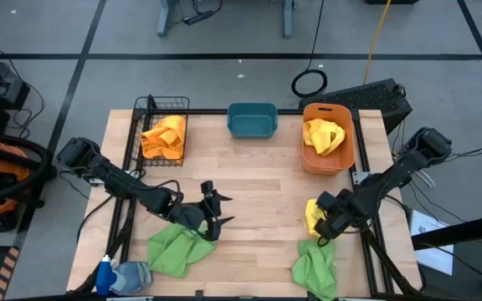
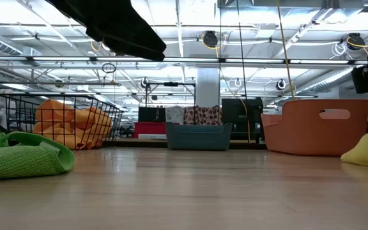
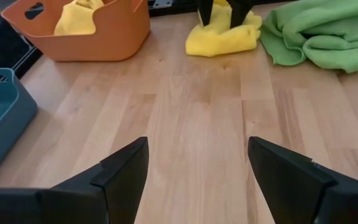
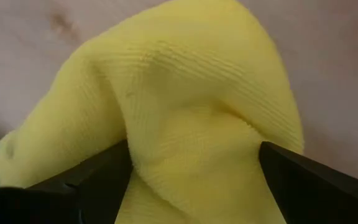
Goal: Sort microfiber towel by color & place in baskets
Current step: Put the yellow microfiber cloth into the orange bin
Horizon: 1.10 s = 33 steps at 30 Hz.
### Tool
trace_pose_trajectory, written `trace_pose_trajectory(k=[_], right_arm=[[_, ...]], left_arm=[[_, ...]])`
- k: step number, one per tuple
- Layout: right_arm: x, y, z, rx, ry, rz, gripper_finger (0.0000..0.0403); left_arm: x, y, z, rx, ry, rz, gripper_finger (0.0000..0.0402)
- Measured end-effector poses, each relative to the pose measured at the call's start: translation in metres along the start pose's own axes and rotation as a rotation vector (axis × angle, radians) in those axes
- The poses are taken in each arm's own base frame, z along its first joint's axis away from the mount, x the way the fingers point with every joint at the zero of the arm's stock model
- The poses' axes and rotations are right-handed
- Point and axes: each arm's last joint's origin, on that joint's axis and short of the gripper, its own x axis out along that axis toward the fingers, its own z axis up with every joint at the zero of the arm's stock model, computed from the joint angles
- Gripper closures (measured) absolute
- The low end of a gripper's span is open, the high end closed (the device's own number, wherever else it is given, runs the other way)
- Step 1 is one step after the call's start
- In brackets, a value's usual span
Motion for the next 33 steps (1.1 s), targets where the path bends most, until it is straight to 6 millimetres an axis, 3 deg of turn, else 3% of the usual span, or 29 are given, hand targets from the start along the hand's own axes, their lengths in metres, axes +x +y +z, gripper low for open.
trace_pose_trajectory(k=[7, 11, 14, 24, 33], right_arm=[[0.021, 0.013, 0.0, 0.028, -0.017, -0.065, 0.0066], [0.025, 0.017, 0.0, 0.062, -0.028, -0.049, 0.01], [0.026, 0.02, 0.001, 0.068, -0.067, -0.017, 0.015], [0.025, 0.032, 0.01, -0.032, -0.313, 0.075, 0.038], [0.013, 0.051, 0.035, -0.095, -0.552, 0.237, 0.0365]], left_arm=[[0.0, 0.0, -0.001, 0.004, 0.007, -0.001, 0.0121], [0.0, 0.0, -0.001, 0.004, 0.007, -0.001, 0.0121], [0.0, 0.0, -0.001, 0.003, 0.007, -0.001, 0.0121], [0.0, 0.0, -0.001, 0.004, 0.007, -0.001, 0.0121], [0.0, 0.0, -0.001, 0.028, 0.004, -0.001, 0.0121]])
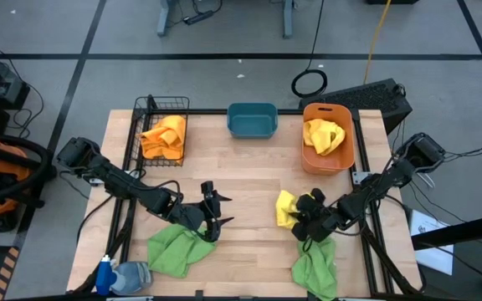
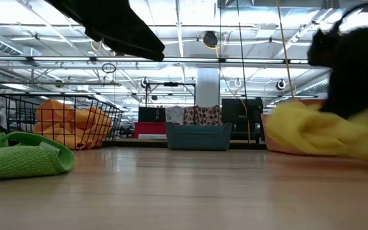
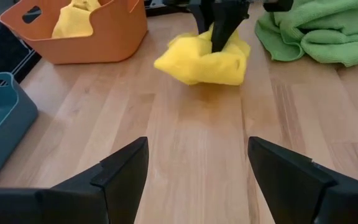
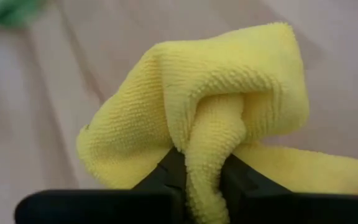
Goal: Sort microfiber towel by color & place in baskets
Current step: Put the yellow microfiber cloth into the orange bin
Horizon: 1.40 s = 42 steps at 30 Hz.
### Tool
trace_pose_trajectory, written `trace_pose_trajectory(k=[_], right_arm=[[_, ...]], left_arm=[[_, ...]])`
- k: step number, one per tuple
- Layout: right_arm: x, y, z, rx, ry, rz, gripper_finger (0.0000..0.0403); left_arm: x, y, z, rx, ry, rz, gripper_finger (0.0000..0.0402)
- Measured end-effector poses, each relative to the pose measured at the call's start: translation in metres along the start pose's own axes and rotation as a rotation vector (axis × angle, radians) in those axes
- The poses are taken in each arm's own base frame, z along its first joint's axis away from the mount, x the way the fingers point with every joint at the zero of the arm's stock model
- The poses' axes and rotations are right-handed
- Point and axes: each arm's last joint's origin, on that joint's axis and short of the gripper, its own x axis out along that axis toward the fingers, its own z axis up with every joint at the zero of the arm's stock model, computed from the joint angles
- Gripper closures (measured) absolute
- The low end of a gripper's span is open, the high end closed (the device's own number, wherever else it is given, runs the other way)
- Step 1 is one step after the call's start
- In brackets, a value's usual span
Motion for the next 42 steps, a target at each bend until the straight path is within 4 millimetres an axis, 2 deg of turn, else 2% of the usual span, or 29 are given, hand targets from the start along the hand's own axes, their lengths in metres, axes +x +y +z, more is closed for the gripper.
trace_pose_trajectory(k=[5, 10, 15, 20, 25, 30, 42], right_arm=[[-0.011, 0.007, 0.031, -0.029, -0.154, 0.134, 0.0379], [-0.04, 0.005, 0.067, -0.045, -0.35, 0.256, 0.038], [-0.077, -0.009, 0.096, -0.071, -0.547, 0.312, 0.038], [-0.11, -0.031, 0.111, -0.101, -0.726, 0.2, 0.0379], [-0.133, -0.05, 0.116, -0.133, -0.82, 0.07, 0.0379], [-0.142, -0.066, 0.112, -0.147, -0.806, -0.029, 0.0379], [-0.127, -0.101, 0.08, -0.083, -0.615, -0.31, 0.0378]], left_arm=[[0.0, 0.0, 0.0, -0.001, -0.001, 0.0, 0.0121], [0.0, 0.0, 0.0, -0.001, -0.002, 0.0, 0.0121], [0.0, 0.0, 0.0, -0.003, -0.002, 0.0, 0.0121], [0.0, 0.0, 0.0, -0.008, -0.002, 0.0, 0.0121], [0.0, 0.0, 0.0, -0.009, -0.002, -0.001, 0.0121], [0.0, -0.001, 0.0, -0.009, 0.001, -0.015, 0.0121], [-0.004, -0.01, -0.002, 0.008, 0.021, -0.138, 0.0121]])
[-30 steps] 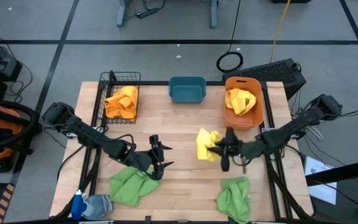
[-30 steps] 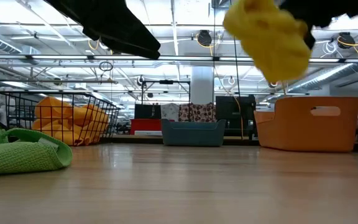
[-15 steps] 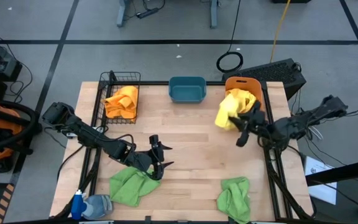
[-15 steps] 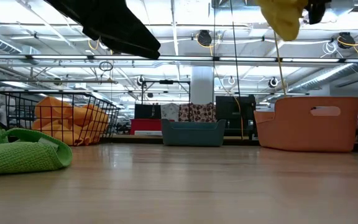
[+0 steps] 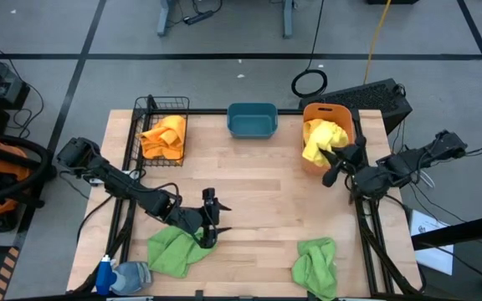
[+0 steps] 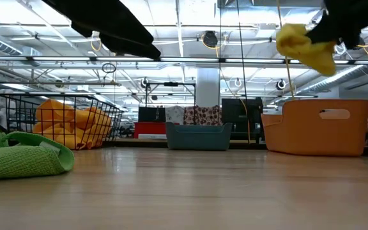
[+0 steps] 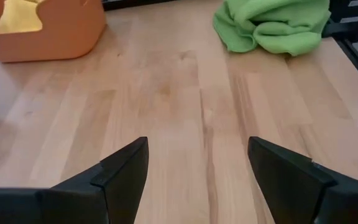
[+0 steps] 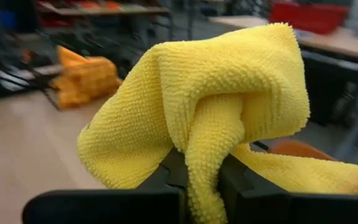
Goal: Sort microfiber towel by color & place in baskets
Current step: Put the yellow microfiber cloth into the orange bin
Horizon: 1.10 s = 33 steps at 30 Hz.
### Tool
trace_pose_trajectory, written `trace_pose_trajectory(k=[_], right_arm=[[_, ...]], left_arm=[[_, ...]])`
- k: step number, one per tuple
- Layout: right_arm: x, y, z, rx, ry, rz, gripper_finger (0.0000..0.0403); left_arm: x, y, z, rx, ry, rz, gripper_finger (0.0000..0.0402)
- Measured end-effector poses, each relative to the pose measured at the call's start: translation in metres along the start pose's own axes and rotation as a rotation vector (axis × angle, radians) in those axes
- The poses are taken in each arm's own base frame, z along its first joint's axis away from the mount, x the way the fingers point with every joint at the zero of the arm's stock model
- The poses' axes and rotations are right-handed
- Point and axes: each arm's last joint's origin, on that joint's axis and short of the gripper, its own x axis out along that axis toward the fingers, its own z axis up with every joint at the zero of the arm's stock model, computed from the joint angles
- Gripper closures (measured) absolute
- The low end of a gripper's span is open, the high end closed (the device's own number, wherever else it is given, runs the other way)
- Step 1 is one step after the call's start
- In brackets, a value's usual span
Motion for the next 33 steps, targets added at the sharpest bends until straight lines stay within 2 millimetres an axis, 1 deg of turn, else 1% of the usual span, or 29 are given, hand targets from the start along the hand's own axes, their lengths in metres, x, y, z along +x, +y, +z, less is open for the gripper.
trace_pose_trajectory(k=[4, 6, 9, 12, 17, 19, 25, 29, 33], right_arm=[[0.003, -0.011, -0.011, 0.005, 0.065, -0.093, 0.0378], [0.005, -0.018, -0.016, 0.02, 0.091, -0.153, 0.0378], [0.009, -0.025, -0.024, 0.038, 0.115, -0.239, 0.0378], [0.014, -0.027, -0.033, 0.063, 0.123, -0.287, 0.0378], [0.025, -0.027, -0.052, 0.068, 0.166, -0.319, 0.0378], [0.03, -0.027, -0.061, 0.063, 0.193, -0.328, 0.0378], [0.042, -0.028, -0.081, 0.07, 0.269, -0.334, 0.0378], [0.047, -0.028, -0.083, 0.097, 0.285, -0.343, 0.0373], [0.054, -0.024, -0.08, 0.123, 0.31, -0.281, 0.0348]], left_arm=[[0.0, -0.001, 0.0, -0.006, -0.005, -0.002, 0.0121], [0.0, -0.001, -0.001, -0.038, 0.004, -0.001, 0.0121], [-0.002, -0.003, -0.006, -0.069, 0.058, -0.029, 0.0121], [-0.006, -0.012, -0.013, -0.064, 0.117, -0.081, 0.0121], [-0.014, -0.026, -0.022, -0.099, 0.183, -0.117, 0.0121], [-0.018, -0.032, -0.024, -0.108, 0.192, -0.131, 0.0121], [-0.026, -0.045, -0.027, -0.11, 0.198, -0.167, 0.0121], [-0.028, -0.049, -0.029, -0.098, 0.201, -0.18, 0.0121], [-0.028, -0.049, -0.029, -0.12, 0.21, -0.173, 0.0121]])
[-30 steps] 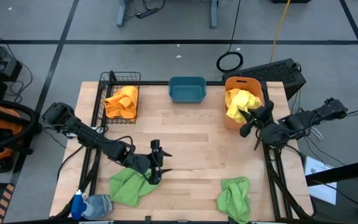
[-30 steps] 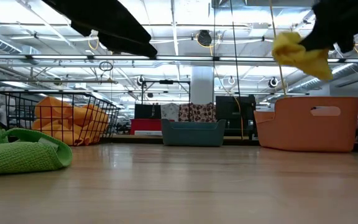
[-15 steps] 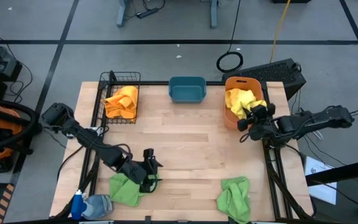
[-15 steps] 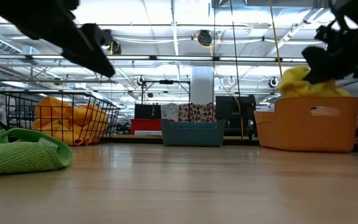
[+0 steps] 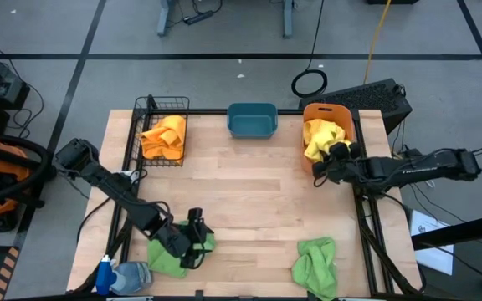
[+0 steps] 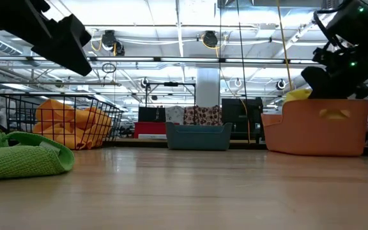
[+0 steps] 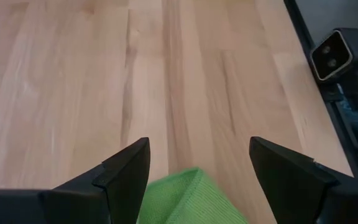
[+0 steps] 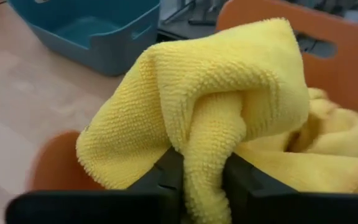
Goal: Sort microfiber towel by color & place in baskets
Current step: Put the yellow microfiber cloth into the orange bin
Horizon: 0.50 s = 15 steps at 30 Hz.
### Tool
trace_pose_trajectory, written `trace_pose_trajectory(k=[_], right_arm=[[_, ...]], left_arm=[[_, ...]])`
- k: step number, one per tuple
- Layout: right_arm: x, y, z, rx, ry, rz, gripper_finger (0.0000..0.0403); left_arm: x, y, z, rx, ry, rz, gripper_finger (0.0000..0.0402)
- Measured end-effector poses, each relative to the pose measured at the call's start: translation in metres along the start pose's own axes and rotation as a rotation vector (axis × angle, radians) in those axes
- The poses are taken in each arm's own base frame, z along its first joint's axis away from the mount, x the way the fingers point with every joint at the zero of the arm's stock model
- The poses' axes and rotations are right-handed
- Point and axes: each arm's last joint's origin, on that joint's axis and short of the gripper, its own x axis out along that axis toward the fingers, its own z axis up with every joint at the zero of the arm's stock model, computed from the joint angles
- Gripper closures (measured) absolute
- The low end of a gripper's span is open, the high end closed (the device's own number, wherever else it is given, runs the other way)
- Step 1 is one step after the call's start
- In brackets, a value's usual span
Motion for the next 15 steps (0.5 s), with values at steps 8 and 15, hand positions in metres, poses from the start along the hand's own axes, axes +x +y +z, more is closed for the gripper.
trace_pose_trajectory(k=[8, 15], right_arm=[[0.01, -0.004, 0.002, 0.055, 0.046, -0.04, 0.0267], [0.005, -0.001, 0.021, 0.068, 0.013, -0.034, 0.0193]], left_arm=[[0.0, 0.0, -0.001, -0.033, 0.004, 0.001, 0.0121], [-0.003, -0.007, -0.006, -0.022, 0.029, -0.01, 0.0121]])
